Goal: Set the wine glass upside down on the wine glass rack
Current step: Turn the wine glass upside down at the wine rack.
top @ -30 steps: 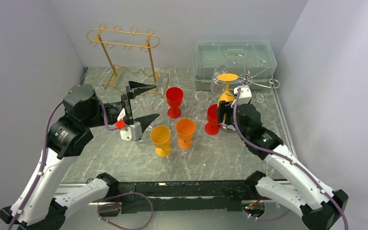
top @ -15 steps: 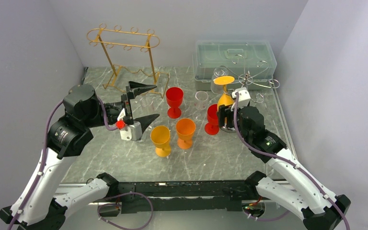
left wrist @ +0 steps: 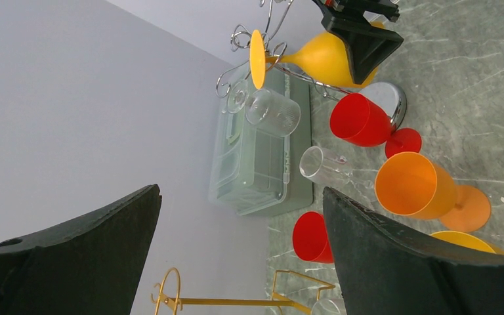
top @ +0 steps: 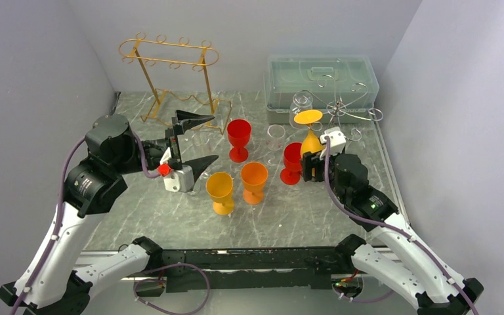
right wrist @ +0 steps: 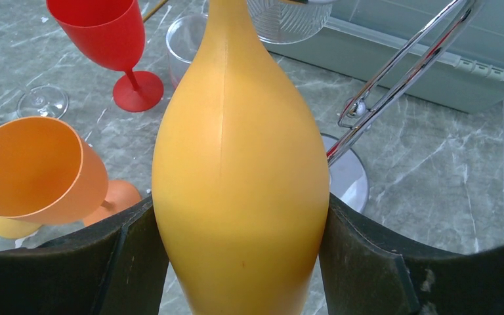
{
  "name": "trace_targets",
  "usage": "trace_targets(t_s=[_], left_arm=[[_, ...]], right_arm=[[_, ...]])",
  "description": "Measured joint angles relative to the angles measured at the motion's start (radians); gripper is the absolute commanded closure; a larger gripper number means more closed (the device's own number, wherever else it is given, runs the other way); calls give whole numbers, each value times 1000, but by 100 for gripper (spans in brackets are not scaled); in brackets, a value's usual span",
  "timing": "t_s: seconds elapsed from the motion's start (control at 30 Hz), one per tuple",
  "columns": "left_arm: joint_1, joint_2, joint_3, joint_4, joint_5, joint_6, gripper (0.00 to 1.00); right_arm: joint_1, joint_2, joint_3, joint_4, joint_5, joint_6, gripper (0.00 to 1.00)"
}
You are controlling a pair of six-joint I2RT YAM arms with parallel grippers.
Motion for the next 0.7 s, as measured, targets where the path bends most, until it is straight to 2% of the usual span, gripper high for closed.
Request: trace_targets(t_s=[0.27,0.47,0.57,0.7], left_arm=[[0,6,0,0,0,0,0],[0,15,0,-1,-1,1,1],[0,14,0,-1,0,1,1],[0,19,2,0,0,0,0]], right_arm=[[0,-21,-11,-2,7,-10,74],[0,-90,-57,5,42,5,67],[0,-120,-81,21,56,21,58],[1,-132,-100,26,83,45,25]])
